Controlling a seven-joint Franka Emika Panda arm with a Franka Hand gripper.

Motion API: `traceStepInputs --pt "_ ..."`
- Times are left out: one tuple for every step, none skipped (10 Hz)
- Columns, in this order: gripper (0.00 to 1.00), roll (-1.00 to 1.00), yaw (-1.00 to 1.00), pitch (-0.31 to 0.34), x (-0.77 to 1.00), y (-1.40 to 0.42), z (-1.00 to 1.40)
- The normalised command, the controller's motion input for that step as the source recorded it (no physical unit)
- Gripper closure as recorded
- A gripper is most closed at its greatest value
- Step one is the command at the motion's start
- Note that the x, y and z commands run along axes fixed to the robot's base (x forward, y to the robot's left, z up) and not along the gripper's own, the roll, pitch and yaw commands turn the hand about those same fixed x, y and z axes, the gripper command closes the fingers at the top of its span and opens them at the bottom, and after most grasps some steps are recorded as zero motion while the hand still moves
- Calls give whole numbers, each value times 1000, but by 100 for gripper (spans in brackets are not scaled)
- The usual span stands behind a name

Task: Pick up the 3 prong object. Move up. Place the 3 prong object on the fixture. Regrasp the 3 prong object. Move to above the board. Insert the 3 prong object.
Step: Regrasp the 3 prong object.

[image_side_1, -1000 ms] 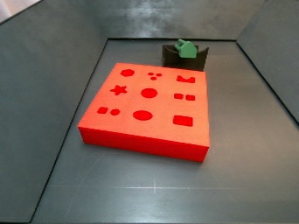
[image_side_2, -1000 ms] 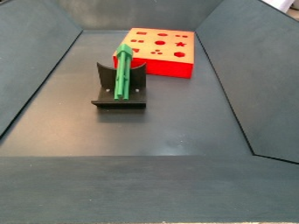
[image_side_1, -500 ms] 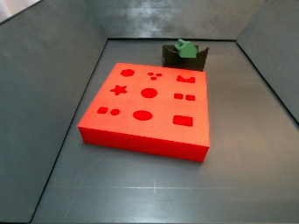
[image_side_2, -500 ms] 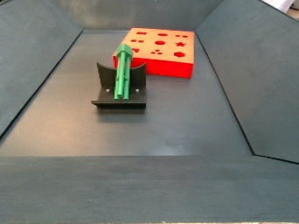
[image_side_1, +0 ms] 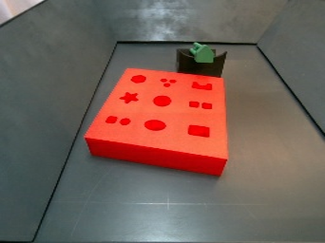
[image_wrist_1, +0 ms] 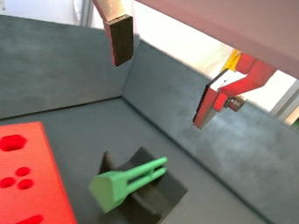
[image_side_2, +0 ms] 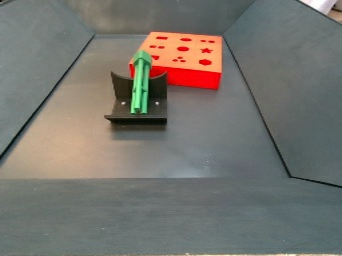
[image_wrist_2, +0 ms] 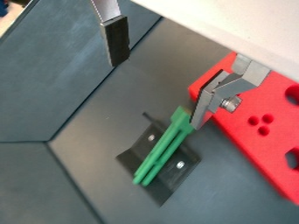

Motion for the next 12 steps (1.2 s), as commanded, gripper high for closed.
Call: traceStepInputs --pt "0 1000 79 169 119 -47 -6" --pt "0 1000 97 193 119 -49 -8" --pt "0 1000 134 225 123 -51 -13" --pt "0 1000 175 255 126 -53 -11" --pt "0 889 227 257 136 -56 -11" --pt "0 769 242 238 146 -58 -11" --pt "0 537 268 189 170 -62 -14" --pt "0 369 277 151 187 -62 -12" --pt "0 238 275 99 192 -48 -4" --pt "0 210 270 73 188 -52 -6" --pt "0 193 243 33 171 -59 -13" --pt "0 186 220 14 160 -58 -14"
